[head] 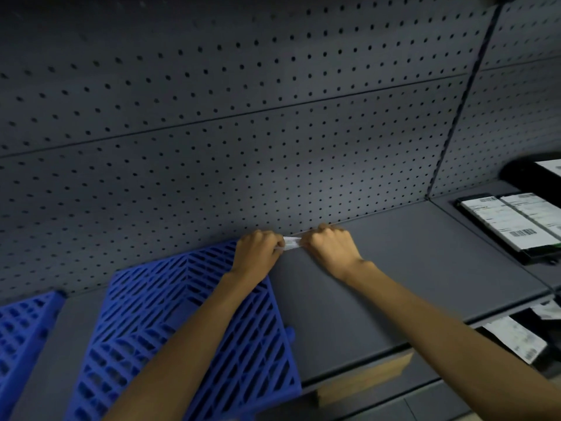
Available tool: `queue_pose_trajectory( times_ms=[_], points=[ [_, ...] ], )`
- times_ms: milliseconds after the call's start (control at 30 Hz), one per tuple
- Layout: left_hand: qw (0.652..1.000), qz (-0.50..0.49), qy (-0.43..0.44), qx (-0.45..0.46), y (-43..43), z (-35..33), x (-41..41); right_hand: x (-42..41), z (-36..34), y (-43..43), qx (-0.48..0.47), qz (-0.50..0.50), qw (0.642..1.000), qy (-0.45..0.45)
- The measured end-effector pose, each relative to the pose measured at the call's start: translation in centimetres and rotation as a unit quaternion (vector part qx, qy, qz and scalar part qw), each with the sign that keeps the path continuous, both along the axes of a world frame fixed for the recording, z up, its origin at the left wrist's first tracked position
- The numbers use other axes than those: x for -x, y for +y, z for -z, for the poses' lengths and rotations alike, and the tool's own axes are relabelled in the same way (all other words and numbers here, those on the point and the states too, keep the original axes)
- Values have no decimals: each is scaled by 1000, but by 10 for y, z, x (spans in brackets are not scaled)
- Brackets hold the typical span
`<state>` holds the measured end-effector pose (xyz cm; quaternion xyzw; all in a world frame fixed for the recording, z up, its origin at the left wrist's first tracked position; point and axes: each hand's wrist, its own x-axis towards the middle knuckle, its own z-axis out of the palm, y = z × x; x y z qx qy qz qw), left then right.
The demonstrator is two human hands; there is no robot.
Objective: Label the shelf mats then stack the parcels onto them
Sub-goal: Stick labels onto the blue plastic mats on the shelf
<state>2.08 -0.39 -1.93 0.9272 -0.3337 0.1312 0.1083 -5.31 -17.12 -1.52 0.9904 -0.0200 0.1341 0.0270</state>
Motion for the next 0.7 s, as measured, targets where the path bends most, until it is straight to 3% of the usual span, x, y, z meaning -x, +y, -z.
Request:
queue_pose_trajectory(
  times_ms=[267,700],
  points=[
    [999,-23,-41,-6,-6,-7,17,13,-5,-6,-28,-12,999,-24],
    [979,-163,-113,47,41,-38,114,64,-42,22,-2,-117,992,-57]
  ],
)
